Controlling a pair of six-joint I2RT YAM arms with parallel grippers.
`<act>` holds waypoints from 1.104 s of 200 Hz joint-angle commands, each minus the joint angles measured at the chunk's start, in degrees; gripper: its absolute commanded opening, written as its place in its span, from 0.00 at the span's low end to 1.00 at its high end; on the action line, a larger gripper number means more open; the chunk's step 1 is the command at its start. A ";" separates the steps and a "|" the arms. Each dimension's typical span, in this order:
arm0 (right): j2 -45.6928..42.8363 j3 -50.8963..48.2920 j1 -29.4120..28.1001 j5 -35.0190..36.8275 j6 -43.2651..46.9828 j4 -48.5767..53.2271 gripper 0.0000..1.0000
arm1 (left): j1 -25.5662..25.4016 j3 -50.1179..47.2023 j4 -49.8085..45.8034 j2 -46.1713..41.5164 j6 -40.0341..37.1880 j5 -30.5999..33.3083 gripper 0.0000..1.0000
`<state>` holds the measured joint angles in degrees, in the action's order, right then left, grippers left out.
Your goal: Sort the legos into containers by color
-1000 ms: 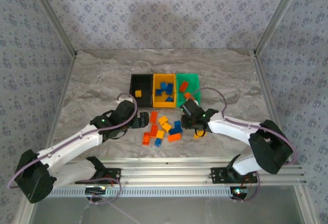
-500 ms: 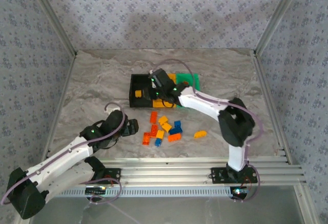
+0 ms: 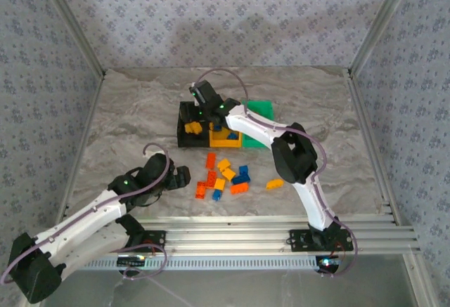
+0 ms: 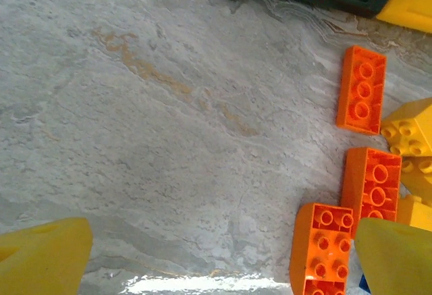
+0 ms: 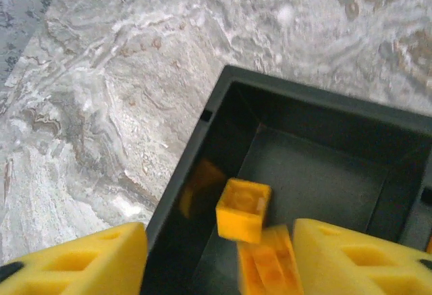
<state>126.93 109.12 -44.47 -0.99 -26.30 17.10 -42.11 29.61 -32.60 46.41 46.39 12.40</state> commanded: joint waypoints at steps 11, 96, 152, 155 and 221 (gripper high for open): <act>-6.25 -2.47 0.85 1.41 -2.01 -2.46 0.68 | 0.09 0.37 3.60 1.75 -2.29 -4.80 1.00; -34.19 -37.75 3.25 4.13 -6.45 -13.91 0.74 | -13.66 6.40 6.83 22.14 -3.15 -1.82 0.91; -44.55 -49.77 5.68 6.00 -7.03 -15.18 0.75 | -16.34 5.55 8.03 29.34 -1.56 -0.32 0.75; -44.96 -50.06 5.86 5.98 -7.09 -15.26 0.75 | -16.32 5.47 8.18 29.69 -1.50 -0.35 0.74; -51.96 -55.23 6.41 8.24 -6.69 -15.37 0.75 | -16.30 6.78 9.84 35.10 -3.06 0.47 0.52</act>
<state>77.71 55.81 -38.06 5.17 -32.40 2.61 -58.19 35.77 -25.34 79.15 44.16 13.04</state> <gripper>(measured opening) 0.752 0.575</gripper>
